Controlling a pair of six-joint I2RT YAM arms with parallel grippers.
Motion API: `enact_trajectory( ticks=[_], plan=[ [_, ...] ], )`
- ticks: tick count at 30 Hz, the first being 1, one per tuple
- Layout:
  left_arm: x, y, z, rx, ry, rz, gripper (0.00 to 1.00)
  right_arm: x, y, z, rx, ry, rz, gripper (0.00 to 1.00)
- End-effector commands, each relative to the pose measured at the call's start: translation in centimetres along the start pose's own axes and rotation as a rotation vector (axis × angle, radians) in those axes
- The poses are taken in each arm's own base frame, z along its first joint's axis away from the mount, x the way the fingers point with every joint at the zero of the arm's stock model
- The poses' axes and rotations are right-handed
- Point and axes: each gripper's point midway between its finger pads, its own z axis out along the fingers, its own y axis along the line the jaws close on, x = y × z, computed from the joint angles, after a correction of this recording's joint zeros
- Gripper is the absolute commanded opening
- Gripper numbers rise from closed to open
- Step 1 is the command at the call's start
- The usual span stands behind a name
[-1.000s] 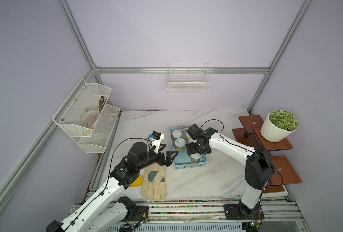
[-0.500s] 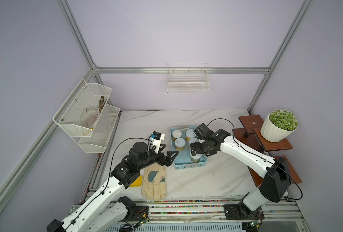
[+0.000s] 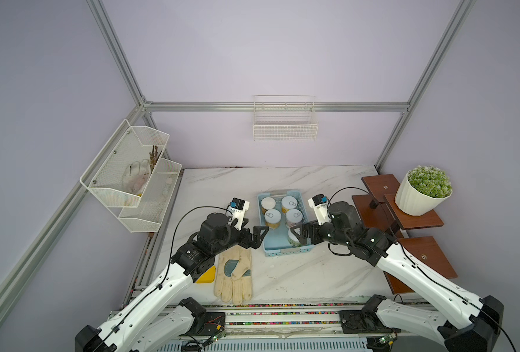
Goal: Put the canned food in the basket
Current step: Place the canned food in the basket, then pick up the canned food from the center of the board.
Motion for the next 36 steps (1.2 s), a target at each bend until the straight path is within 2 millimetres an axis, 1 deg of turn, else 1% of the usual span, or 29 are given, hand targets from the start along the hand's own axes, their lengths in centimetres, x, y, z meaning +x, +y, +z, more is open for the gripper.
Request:
enact_trajectory(
  ticks=[1,3,5,8,10,12,15,21,27,34,36],
  plan=[
    [-2.1,0.9,-0.2,-0.075,-0.045,-0.012,1.00,-2.2,2.9,-1.8,-0.153,-0.131,-0.075,0.97],
    [-2.0,1.8,0.2,-0.121,-0.037,-0.026,1.00,-2.6,3.1,-2.5,-0.175,-0.199,-0.061,0.96],
    [-1.8,2.5,0.5,-0.163,-0.024,-0.038,1.00,-2.9,3.8,-3.5,-0.239,-0.272,-0.047,0.96],
    [-1.5,3.1,1.0,-0.193,-0.001,-0.051,1.00,-3.3,5.1,-5.0,-0.359,-0.388,-0.027,0.97],
    [-1.2,3.3,1.2,-0.201,0.010,-0.057,1.00,-3.4,5.5,-5.4,-0.403,-0.424,-0.014,0.97],
    [-1.0,3.5,1.5,-0.210,0.020,-0.062,1.00,-3.3,5.7,-5.5,-0.419,-0.432,-0.014,0.97],
    [-0.8,4.6,1.6,-0.274,0.030,-0.080,1.00,-3.3,5.7,-5.6,-0.425,-0.438,-0.021,0.96],
    [0.2,9.4,1.7,-0.491,0.075,-0.161,1.00,-3.2,5.7,-5.7,-0.405,-0.424,-0.044,0.96],
    [0.8,12.3,3.3,-0.567,0.133,-0.193,1.00,-3.2,5.5,-5.7,-0.378,-0.405,-0.058,0.96],
    [1.8,15.1,5.4,-0.651,0.307,-0.198,1.00,-2.7,5.1,-4.9,-0.350,-0.358,-0.063,0.96],
    [1.5,15.8,5.6,-0.684,0.340,-0.187,1.00,-2.5,4.9,-4.7,-0.345,-0.354,-0.058,0.95]
  ],
)
